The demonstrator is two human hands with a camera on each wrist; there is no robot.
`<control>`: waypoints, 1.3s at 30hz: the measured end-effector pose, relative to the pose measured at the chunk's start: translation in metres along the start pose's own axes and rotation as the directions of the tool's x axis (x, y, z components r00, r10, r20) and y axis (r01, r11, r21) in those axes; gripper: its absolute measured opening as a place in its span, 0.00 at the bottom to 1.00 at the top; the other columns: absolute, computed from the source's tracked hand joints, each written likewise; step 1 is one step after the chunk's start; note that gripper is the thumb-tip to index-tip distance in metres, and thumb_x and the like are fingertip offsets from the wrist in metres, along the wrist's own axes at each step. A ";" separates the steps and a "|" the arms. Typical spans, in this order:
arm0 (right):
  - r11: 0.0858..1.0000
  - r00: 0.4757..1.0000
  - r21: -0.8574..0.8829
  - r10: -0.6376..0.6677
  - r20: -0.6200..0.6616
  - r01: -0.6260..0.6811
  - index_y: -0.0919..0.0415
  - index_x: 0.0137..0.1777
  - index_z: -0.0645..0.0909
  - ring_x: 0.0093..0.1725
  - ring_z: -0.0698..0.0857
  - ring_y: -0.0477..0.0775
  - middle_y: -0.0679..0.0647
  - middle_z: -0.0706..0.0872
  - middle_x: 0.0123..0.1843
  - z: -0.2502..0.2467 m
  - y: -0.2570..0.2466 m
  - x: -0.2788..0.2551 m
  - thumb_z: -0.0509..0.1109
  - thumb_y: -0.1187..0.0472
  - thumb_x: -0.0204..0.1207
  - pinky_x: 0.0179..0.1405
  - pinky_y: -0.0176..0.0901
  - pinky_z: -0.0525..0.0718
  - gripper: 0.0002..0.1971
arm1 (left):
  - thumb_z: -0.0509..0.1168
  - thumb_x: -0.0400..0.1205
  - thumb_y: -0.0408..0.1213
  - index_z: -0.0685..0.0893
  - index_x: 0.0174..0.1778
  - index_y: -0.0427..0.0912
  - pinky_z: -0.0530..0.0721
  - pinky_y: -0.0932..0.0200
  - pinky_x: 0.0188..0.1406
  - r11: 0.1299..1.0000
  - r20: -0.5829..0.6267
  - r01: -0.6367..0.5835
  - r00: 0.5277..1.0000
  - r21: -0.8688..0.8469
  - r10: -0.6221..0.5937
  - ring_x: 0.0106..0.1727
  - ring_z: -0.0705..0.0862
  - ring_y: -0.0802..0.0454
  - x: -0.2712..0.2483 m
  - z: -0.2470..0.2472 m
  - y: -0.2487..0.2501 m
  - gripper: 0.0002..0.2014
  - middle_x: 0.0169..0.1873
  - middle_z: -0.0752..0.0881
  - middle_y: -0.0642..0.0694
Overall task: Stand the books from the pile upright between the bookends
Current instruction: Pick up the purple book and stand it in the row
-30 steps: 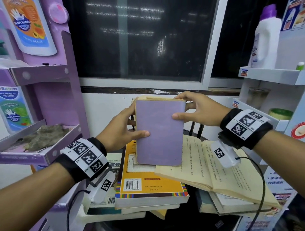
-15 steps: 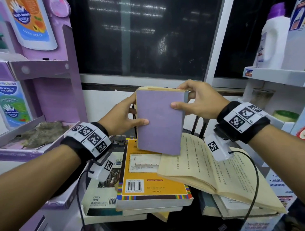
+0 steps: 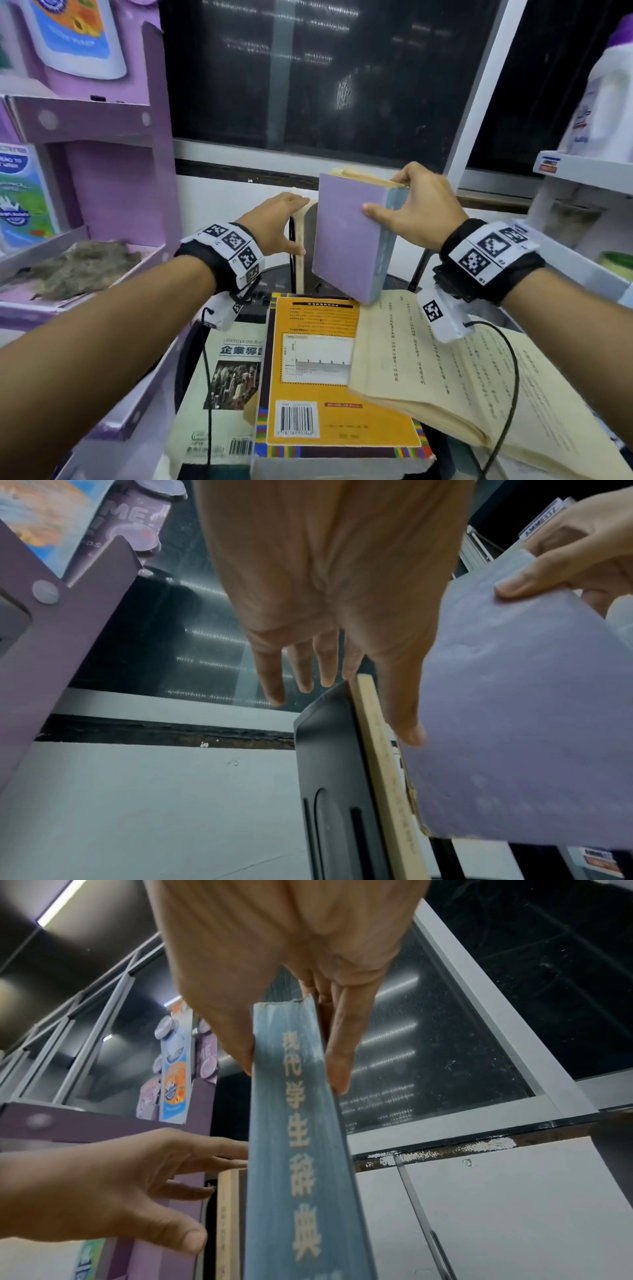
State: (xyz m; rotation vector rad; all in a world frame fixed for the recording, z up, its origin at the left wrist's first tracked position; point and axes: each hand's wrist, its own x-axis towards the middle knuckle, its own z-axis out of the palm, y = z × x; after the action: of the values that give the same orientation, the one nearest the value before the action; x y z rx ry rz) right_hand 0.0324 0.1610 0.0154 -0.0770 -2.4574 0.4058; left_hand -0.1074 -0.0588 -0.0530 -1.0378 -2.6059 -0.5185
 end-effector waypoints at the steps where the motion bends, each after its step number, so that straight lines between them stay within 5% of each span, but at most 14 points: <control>1: 1.000 1.000 -0.009 0.013 -0.005 -0.013 0.59 0.58 0.75 0.50 0.76 0.49 0.50 0.81 0.52 0.005 0.000 0.003 0.80 0.41 0.69 0.43 0.39 0.71 0.28 | 0.80 0.72 0.48 0.63 0.85 0.45 0.65 0.51 0.81 1.000 0.005 0.009 1.000 0.008 -0.009 0.82 0.66 0.46 0.003 0.003 -0.001 0.47 0.83 0.67 0.45; 6: 0.998 0.998 -0.037 0.058 -0.023 -0.059 0.61 0.57 0.74 0.49 0.77 0.53 0.53 0.81 0.51 0.031 0.002 0.022 0.80 0.41 0.69 0.43 0.43 0.74 0.29 | 0.80 0.73 0.46 0.72 0.79 0.44 0.74 0.44 0.75 0.999 -0.006 0.038 0.999 -0.003 -0.038 0.76 0.75 0.43 0.012 0.019 -0.009 0.39 0.75 0.77 0.42; 19: 0.989 0.996 -0.115 0.093 -0.004 -0.092 0.68 0.60 0.74 0.55 0.81 0.62 0.61 0.83 0.53 0.093 -0.006 0.052 0.80 0.42 0.70 0.46 0.46 0.77 0.33 | 0.82 0.70 0.47 0.79 0.68 0.42 0.81 0.44 0.63 0.991 -0.074 0.012 0.997 -0.136 -0.023 0.62 0.81 0.43 0.012 0.030 -0.021 0.33 0.63 0.83 0.43; 24: 0.988 0.995 -0.121 0.102 0.022 -0.099 0.67 0.60 0.74 0.47 0.78 0.58 0.59 0.83 0.51 0.113 -0.006 0.061 0.80 0.42 0.69 0.40 0.43 0.73 0.33 | 0.81 0.71 0.47 0.78 0.67 0.42 0.79 0.46 0.66 0.989 -0.066 0.021 0.997 -0.146 -0.031 0.65 0.79 0.44 0.014 0.033 -0.023 0.32 0.67 0.79 0.43; 35: 0.974 0.981 -0.167 0.170 0.092 -0.153 0.70 0.66 0.72 0.54 0.84 0.65 0.64 0.85 0.57 0.142 -0.002 0.065 0.81 0.41 0.68 0.39 0.45 0.74 0.39 | 0.82 0.70 0.47 0.79 0.63 0.44 0.78 0.52 0.61 0.981 -0.086 0.013 0.996 -0.195 -0.030 0.64 0.78 0.45 0.014 0.034 -0.021 0.28 0.67 0.77 0.44; 39: 0.970 0.971 -0.176 0.194 0.142 -0.168 0.68 0.63 0.72 0.48 0.82 0.61 0.61 0.83 0.53 0.148 0.000 0.068 0.81 0.38 0.67 0.32 0.43 0.73 0.38 | 0.81 0.71 0.47 0.79 0.67 0.43 0.78 0.52 0.64 0.981 -0.082 0.011 0.996 -0.193 -0.027 0.67 0.77 0.45 0.013 0.034 -0.021 0.30 0.70 0.76 0.44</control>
State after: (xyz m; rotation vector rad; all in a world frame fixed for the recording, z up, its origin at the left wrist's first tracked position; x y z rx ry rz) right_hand -0.1111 0.1314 -0.0559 -0.3543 -2.6475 0.2971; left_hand -0.1359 -0.0502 -0.0827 -1.0245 -2.5324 -0.8151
